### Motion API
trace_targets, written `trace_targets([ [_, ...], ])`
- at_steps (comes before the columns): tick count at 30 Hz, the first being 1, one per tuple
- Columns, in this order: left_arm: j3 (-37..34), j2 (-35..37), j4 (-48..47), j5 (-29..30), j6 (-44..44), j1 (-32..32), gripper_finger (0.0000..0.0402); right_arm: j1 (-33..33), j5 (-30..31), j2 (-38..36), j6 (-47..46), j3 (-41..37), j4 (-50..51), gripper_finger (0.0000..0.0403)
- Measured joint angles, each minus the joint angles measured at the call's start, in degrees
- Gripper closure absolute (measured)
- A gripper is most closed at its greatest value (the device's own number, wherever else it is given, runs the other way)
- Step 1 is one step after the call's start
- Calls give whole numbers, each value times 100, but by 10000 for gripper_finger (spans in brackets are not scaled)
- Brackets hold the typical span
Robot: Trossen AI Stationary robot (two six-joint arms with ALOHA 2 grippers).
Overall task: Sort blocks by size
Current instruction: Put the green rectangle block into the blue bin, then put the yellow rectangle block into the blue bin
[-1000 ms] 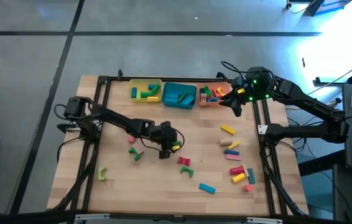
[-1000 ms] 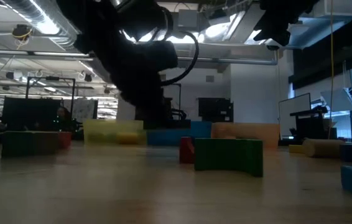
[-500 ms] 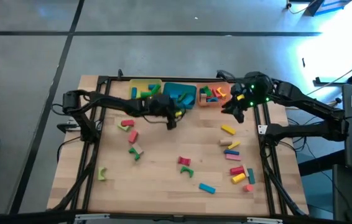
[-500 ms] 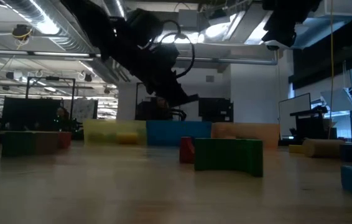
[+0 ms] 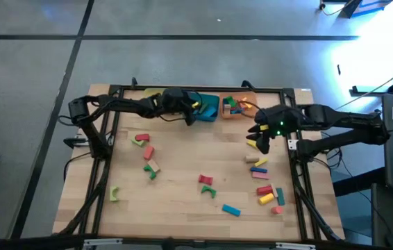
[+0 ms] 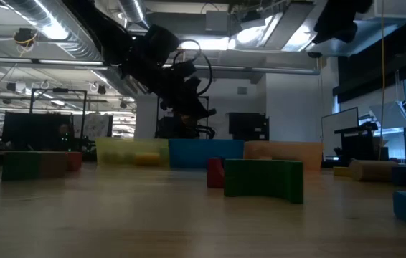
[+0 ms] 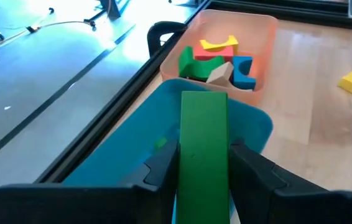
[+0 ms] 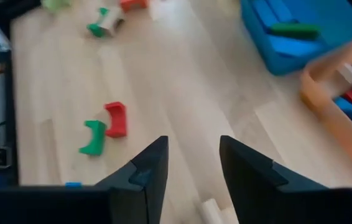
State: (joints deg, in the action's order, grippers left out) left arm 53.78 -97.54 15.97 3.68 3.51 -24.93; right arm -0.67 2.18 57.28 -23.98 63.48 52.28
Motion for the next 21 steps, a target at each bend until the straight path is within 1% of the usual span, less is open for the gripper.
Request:
trace_targets([
  [5, 0, -7, 0, -6, 86, -98, 290, 449, 807, 164, -1000, 0, 558, 256],
  [9, 0, -83, -10, -3, 20, -144, 290, 682, 1165, 405, -1793, -40, 1161, 256],
  [15, 1, -272, -90, 34, -304, -182, 287, 744, 1374, 713, -2337, -571, 1213, 256],
  [21, 0, -321, -13, 447, -334, -210, 240, 742, 1406, 1068, -2375, -1010, 1093, 256],
])
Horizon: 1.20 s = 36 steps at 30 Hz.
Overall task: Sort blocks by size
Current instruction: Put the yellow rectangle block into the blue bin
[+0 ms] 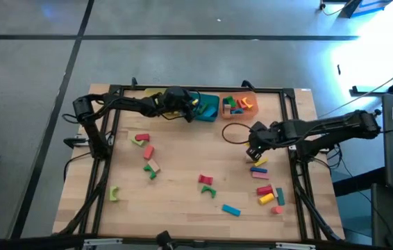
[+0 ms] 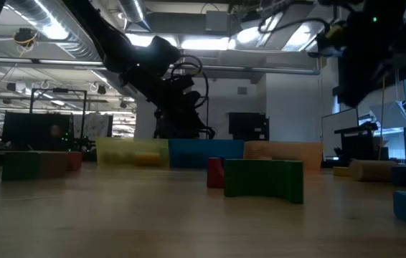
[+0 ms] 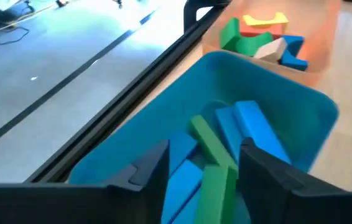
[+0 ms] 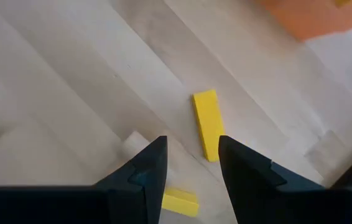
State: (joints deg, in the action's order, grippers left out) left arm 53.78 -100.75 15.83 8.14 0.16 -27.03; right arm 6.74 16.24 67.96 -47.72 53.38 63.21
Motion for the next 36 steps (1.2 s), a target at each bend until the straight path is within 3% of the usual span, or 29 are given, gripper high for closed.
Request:
trace_targets([
  [6, 0, 0, 11, 11, -17, 15, 206, 0, 228, 379, 1, -402, -93, 256],
  [16, 0, 2, -28, -5, -41, 198, 204, -451, 287, 769, 472, -1027, -1067, 256],
  [23, 0, 2, -37, -5, -41, 411, 204, -949, -178, 980, 1265, -1051, -1548, 256],
  [36, 0, 4, -37, -5, -8, 605, 204, -1248, -245, 1684, 2129, -1035, -1591, 256],
])
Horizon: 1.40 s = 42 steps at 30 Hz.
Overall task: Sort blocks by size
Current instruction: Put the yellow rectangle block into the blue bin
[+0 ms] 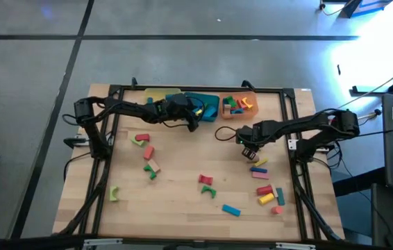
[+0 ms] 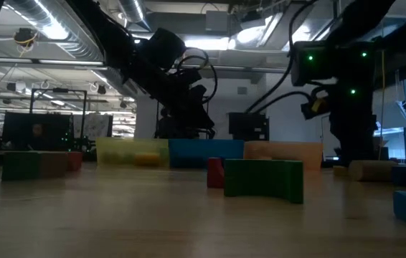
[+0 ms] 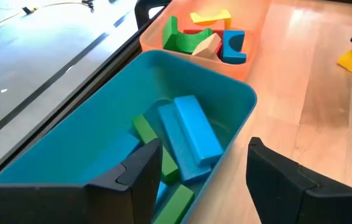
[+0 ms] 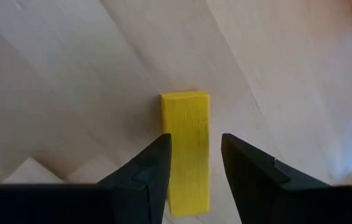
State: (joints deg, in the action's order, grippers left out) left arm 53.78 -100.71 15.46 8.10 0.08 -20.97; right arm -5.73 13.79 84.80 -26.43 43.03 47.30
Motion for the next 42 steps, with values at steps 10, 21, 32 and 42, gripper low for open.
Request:
trace_targets([
  [10, 0, 9, 0, -2, -7, 0, 204, -2, -287, 170, 127, -18, -314, 256],
  [21, 0, 75, -44, -2, -7, 0, 204, -2, -437, 268, 105, -18, -325, 334],
  [32, 2, 1524, -1776, -20, 271, 13, 204, -2, -306, 266, 781, 728, -803, 342],
  [42, 4, 2759, -4990, -62, -375, 412, 204, -550, 13, 266, 2684, 1309, -3536, 342],
])
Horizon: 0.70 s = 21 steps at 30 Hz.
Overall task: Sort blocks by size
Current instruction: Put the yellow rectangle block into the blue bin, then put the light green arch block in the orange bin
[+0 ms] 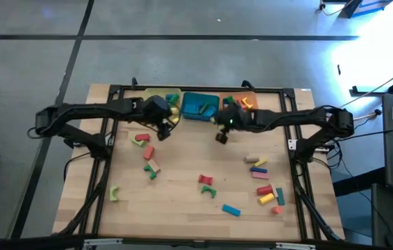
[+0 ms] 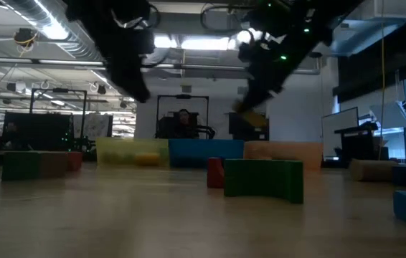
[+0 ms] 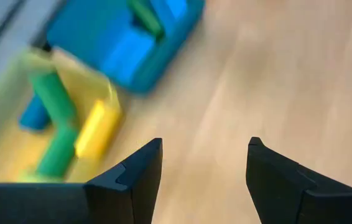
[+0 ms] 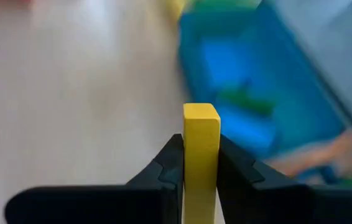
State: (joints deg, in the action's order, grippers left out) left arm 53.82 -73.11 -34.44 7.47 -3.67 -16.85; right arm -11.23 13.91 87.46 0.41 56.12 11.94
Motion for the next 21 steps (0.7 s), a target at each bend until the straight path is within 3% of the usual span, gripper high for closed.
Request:
trace_targets([
  [5, 0, 237, -913, 1, -504, 293, 204, -712, -350, 144, 280, 9, -1310, 342],
  [12, -4, 272, -1187, 28, -917, 700, 204, -1481, -1292, 1046, 290, 5, -2853, 315],
  [17, -4, 272, -1437, -117, -1273, 958, 204, -1713, -1420, 1579, 290, 0, -3769, 302],
  [21, -4, 272, -1916, -409, -1824, 1231, 204, -1772, -1392, 1687, 290, 0, -3859, 303],
])
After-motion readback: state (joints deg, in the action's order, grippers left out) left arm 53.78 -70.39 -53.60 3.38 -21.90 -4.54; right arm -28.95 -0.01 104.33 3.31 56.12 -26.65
